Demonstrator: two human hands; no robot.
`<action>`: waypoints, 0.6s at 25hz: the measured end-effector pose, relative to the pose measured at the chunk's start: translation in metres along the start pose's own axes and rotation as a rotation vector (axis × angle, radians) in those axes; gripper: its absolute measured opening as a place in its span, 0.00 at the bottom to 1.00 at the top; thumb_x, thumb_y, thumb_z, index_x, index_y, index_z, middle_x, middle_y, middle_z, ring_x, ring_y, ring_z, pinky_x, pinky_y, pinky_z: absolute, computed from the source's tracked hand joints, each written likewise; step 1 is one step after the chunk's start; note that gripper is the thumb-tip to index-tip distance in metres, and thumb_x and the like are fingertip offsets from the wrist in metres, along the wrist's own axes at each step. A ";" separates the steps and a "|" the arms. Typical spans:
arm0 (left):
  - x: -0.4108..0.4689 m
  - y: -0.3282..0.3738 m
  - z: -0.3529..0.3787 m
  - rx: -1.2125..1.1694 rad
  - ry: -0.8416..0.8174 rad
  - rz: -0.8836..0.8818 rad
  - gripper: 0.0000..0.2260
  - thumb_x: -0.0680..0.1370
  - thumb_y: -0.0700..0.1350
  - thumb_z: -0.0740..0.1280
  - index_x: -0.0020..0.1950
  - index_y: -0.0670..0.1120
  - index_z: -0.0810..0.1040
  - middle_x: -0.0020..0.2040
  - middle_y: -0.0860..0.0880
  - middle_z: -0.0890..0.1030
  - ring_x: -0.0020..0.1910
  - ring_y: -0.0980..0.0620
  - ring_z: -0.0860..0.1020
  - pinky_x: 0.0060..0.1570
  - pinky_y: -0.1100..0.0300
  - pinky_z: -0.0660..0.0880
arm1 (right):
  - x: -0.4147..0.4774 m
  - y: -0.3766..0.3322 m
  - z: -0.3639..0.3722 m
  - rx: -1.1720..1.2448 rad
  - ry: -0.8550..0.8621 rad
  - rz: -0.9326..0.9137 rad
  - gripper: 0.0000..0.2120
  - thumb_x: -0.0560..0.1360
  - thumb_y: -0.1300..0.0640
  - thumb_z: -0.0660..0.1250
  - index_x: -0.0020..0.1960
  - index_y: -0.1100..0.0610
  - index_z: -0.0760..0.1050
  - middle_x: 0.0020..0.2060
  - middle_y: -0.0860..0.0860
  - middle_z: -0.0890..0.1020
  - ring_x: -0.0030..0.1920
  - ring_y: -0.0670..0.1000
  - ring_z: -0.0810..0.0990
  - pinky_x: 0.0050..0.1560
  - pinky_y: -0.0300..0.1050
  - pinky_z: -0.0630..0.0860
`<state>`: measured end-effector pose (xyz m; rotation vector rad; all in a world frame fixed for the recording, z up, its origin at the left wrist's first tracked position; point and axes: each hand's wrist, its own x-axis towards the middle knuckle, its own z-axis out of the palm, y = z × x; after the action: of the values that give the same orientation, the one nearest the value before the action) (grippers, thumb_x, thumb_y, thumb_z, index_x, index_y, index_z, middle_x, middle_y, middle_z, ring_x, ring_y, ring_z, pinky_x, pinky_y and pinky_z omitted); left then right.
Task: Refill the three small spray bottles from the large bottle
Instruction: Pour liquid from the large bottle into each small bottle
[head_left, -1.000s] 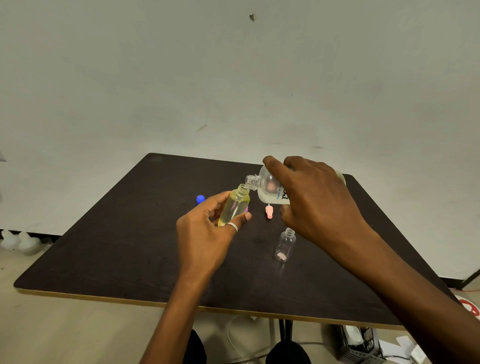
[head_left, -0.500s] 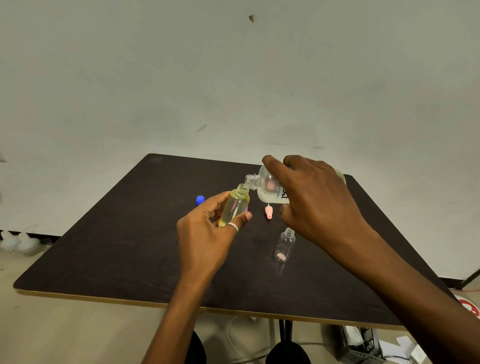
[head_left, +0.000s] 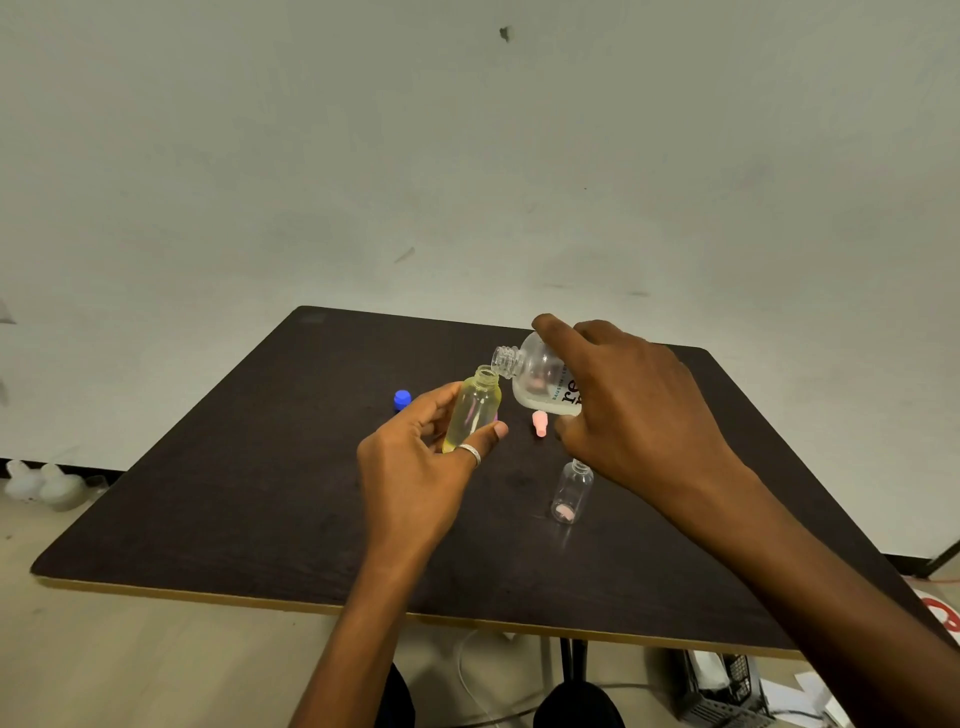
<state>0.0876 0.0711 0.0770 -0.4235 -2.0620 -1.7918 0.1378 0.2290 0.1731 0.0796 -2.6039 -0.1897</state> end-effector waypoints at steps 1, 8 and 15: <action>0.000 0.000 0.000 -0.003 0.003 -0.005 0.23 0.68 0.50 0.79 0.62 0.52 0.82 0.51 0.59 0.84 0.50 0.68 0.80 0.47 0.73 0.77 | -0.001 0.000 0.001 0.018 -0.002 0.010 0.34 0.67 0.54 0.71 0.70 0.46 0.63 0.50 0.48 0.79 0.43 0.53 0.78 0.38 0.42 0.68; -0.001 -0.011 0.009 -0.055 -0.006 -0.073 0.22 0.68 0.48 0.79 0.61 0.49 0.82 0.50 0.58 0.84 0.47 0.66 0.81 0.45 0.72 0.78 | -0.006 0.008 0.002 0.293 0.008 0.193 0.27 0.66 0.47 0.73 0.61 0.45 0.69 0.43 0.42 0.78 0.43 0.49 0.78 0.41 0.44 0.72; -0.012 -0.070 0.035 -0.042 -0.017 -0.230 0.21 0.68 0.46 0.80 0.59 0.49 0.81 0.49 0.55 0.85 0.48 0.62 0.83 0.51 0.59 0.81 | -0.020 0.035 0.003 0.545 0.039 0.401 0.32 0.59 0.43 0.77 0.59 0.41 0.70 0.47 0.42 0.81 0.45 0.47 0.80 0.44 0.46 0.79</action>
<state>0.0630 0.0956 0.0058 -0.2205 -2.1618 -1.9702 0.1525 0.2660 0.1662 -0.2427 -2.4967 0.6548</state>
